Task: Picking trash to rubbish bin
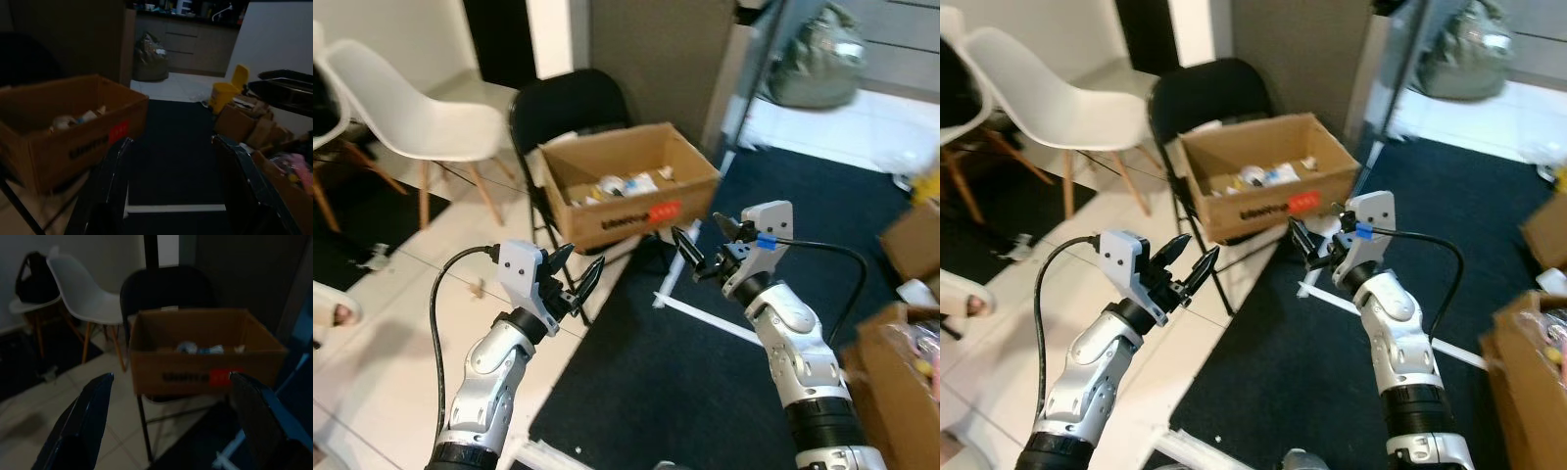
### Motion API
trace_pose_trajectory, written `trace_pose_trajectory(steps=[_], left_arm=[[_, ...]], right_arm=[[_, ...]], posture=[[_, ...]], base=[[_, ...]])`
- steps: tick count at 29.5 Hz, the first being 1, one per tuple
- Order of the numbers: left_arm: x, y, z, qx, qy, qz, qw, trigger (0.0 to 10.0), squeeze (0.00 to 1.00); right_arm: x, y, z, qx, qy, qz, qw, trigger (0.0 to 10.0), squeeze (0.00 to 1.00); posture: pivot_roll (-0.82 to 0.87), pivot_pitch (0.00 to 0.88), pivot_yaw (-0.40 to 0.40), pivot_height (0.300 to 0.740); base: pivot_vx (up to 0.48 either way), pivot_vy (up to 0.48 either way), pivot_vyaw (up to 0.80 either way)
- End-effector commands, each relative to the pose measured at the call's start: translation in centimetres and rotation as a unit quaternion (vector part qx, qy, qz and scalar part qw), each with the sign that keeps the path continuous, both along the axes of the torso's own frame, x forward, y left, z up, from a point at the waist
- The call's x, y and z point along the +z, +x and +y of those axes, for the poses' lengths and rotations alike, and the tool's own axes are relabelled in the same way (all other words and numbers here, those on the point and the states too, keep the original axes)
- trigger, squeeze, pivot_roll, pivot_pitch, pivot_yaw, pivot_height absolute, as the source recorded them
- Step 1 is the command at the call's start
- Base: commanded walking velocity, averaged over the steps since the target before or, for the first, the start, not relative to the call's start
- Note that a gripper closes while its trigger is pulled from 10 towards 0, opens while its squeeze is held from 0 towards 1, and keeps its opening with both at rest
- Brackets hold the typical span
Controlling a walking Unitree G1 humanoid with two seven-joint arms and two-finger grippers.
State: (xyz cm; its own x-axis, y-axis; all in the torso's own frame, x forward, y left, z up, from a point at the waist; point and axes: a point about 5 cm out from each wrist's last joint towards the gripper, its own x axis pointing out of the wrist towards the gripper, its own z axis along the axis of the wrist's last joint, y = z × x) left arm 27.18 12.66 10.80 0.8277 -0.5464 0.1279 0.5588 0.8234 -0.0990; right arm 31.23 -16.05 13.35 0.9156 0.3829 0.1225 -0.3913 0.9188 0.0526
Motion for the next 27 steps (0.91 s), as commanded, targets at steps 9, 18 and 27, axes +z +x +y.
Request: trace_pose_trajectory(steps=[9,18,27], left_arm=[[-0.34,-0.14,0.13,0.000,0.007,0.005,1.000,10.0,0.00],[-0.35,-0.14,0.14,-0.001,0.007,0.005,1.000,10.0,0.00],[-0.32,-0.12,0.10,-0.002,0.006,0.004,1.000,10.0,0.00]], right_arm=[[-0.22,-0.03,0.38,0.007,0.008,0.007,1.000,10.0,0.00],[-0.23,-0.05,0.41,0.007,0.008,0.008,1.000,10.0,0.00],[-0.21,0.01,0.39,0.007,0.009,0.009,1.000,10.0,0.00]], posture=[[0.01,0.000,-0.034,0.740],[0.01,0.000,-0.035,0.740],[0.01,0.000,-0.038,0.740]], base=[[-0.371,0.000,0.00],[-0.370,0.000,0.00],[-0.369,0.000,0.00]])
